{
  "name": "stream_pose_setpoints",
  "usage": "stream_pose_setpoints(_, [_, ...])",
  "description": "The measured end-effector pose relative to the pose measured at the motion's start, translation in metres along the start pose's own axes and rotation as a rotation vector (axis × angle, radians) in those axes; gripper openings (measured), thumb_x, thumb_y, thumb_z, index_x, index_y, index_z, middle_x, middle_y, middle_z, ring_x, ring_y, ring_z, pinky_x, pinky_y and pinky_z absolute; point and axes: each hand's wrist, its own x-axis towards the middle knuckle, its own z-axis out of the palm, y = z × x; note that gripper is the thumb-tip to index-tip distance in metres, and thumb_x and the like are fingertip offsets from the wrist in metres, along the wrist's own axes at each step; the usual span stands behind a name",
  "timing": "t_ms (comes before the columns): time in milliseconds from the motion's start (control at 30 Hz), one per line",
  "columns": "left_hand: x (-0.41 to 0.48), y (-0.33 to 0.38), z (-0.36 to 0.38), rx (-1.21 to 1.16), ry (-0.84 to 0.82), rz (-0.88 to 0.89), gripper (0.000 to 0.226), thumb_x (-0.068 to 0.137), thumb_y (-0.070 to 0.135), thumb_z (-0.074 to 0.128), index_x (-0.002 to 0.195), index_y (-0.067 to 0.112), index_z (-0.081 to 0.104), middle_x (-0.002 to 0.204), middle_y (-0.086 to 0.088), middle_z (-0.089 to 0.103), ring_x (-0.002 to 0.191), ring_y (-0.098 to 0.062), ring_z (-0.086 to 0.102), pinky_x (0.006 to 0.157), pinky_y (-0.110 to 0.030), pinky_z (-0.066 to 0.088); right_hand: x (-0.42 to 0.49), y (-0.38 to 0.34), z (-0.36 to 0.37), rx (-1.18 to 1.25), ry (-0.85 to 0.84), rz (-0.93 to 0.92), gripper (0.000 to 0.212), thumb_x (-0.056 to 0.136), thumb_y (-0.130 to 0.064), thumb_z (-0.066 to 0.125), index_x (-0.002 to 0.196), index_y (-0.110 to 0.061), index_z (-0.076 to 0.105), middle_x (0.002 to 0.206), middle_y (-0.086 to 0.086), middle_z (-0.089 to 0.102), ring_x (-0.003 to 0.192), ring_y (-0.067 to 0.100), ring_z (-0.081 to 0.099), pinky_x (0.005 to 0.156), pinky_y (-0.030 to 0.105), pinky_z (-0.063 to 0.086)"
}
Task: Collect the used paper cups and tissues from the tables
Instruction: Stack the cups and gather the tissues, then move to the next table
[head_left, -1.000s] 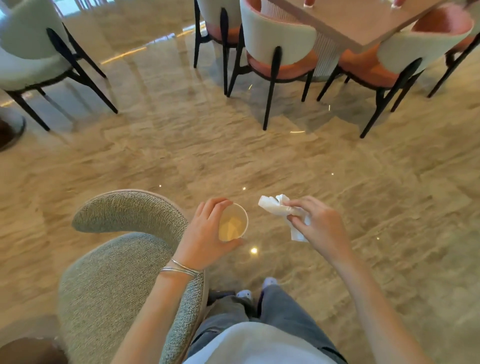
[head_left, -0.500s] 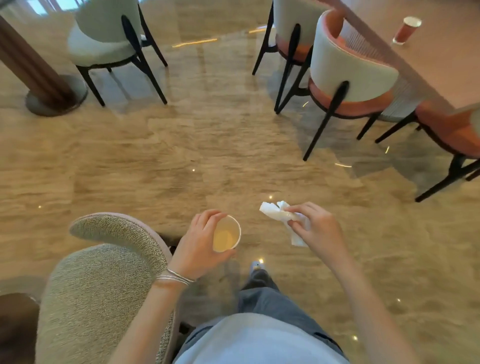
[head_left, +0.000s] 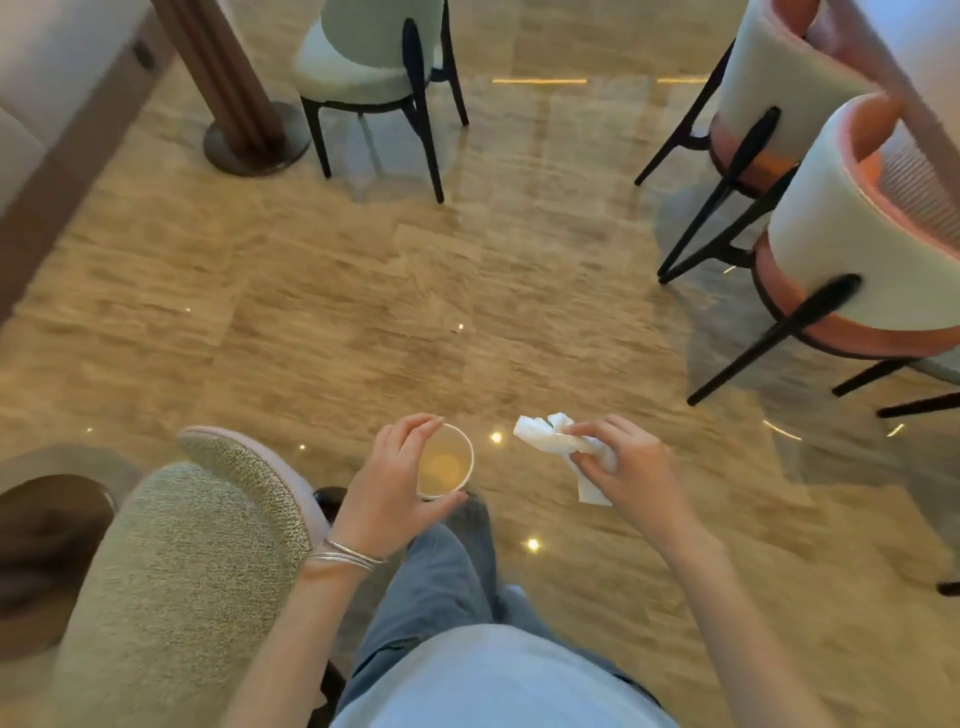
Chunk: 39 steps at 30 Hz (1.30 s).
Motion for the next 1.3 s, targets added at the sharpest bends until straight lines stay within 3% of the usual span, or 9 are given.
stream_pose_setpoints(200, [0.067, -0.034, -0.025, -0.017, 0.006, -0.035, 0.077, 0.065, 0.033, 0.081, 0.129, 0.006, 0.047, 0.129, -0.006, 0.049, 0.118, -0.021, 0.044, 0.096, -0.024, 0.033, 0.087, -0.017, 0.008, 0.032, -0.066, -0.03, 0.023, 0.079, -0.018, 0.069, 0.1, -0.027, 0.068, 0.092, -0.008, 0.063, 0.081, 0.016, 0.059, 0.067, 0.035, 0.048])
stream_pose_setpoints(400, [0.155, -0.075, -0.079, -0.007, 0.025, 0.006, 0.078, 0.063, 0.028, 0.083, 0.128, 0.003, 0.048, 0.128, -0.009, 0.05, 0.118, -0.023, 0.045, 0.1, -0.024, 0.031, 0.191, -0.06, 0.005, 0.007, -0.004, -0.085, 0.024, 0.077, -0.016, 0.07, 0.1, -0.024, 0.068, 0.089, -0.003, 0.064, 0.077, 0.018, 0.058, 0.066, 0.04, 0.049])
stream_pose_setpoints(567, [0.213, -0.113, -0.113, 0.024, 0.063, 0.044, 0.078, 0.063, 0.03, 0.082, 0.128, 0.004, 0.048, 0.128, -0.008, 0.051, 0.116, -0.025, 0.047, 0.095, -0.026, 0.036, 0.267, -0.093, 0.015, 0.005, 0.08, -0.136, 0.024, 0.077, -0.017, 0.071, 0.098, -0.028, 0.068, 0.087, -0.01, 0.063, 0.075, 0.014, 0.058, 0.062, 0.032, 0.045])
stream_pose_setpoints(733, [0.239, -0.142, -0.123, 0.039, 0.086, -0.011, 0.077, 0.064, 0.032, 0.081, 0.127, 0.002, 0.05, 0.127, -0.01, 0.053, 0.112, -0.027, 0.05, 0.096, -0.03, 0.037, 0.32, -0.113, 0.037, -0.001, -0.004, -0.163, 0.025, 0.078, -0.019, 0.071, 0.1, -0.029, 0.067, 0.089, -0.013, 0.062, 0.075, 0.012, 0.058, 0.062, 0.03, 0.046])
stream_pose_setpoints(867, [0.261, -0.169, -0.123, 0.013, 0.097, -0.095, 0.077, 0.065, 0.031, 0.081, 0.129, 0.003, 0.048, 0.127, -0.009, 0.052, 0.113, -0.025, 0.048, 0.096, -0.026, 0.034, 0.363, -0.12, 0.057, -0.057, -0.083, -0.171, 0.024, 0.079, -0.023, 0.069, 0.1, -0.034, 0.065, 0.091, -0.02, 0.059, 0.073, 0.004, 0.053, 0.057, 0.012, 0.032])
stream_pose_setpoints(1067, [0.321, -0.208, -0.141, -0.039, 0.117, -0.194, 0.077, 0.066, 0.027, 0.08, 0.131, 0.004, 0.046, 0.13, -0.008, 0.049, 0.117, -0.024, 0.045, 0.101, -0.023, 0.028, 0.457, -0.137, 0.072, -0.029, -0.189, -0.183, 0.025, 0.081, -0.022, 0.066, 0.104, -0.033, 0.065, 0.09, -0.01, 0.061, 0.076, 0.015, 0.058, 0.064, 0.034, 0.047])
stream_pose_setpoints(1200, [0.385, -0.235, -0.18, -0.057, 0.209, -0.237, 0.078, 0.066, 0.028, 0.081, 0.132, 0.004, 0.045, 0.13, -0.007, 0.048, 0.116, -0.023, 0.044, 0.101, -0.025, 0.031, 0.539, -0.164, 0.07, -0.021, -0.206, -0.244, 0.026, 0.081, -0.022, 0.067, 0.105, -0.032, 0.065, 0.096, -0.01, 0.063, 0.079, 0.015, 0.059, 0.068, 0.037, 0.049])
stream_pose_setpoints(1300, [0.425, -0.256, -0.208, -0.052, 0.292, -0.269, 0.078, 0.065, 0.027, 0.082, 0.131, 0.005, 0.046, 0.129, -0.006, 0.049, 0.115, -0.022, 0.044, 0.101, -0.02, 0.026, 0.596, -0.19, 0.071, -0.02, -0.203, -0.317, 0.026, 0.08, -0.022, 0.068, 0.105, -0.031, 0.065, 0.096, -0.012, 0.062, 0.078, 0.013, 0.057, 0.066, 0.033, 0.047])
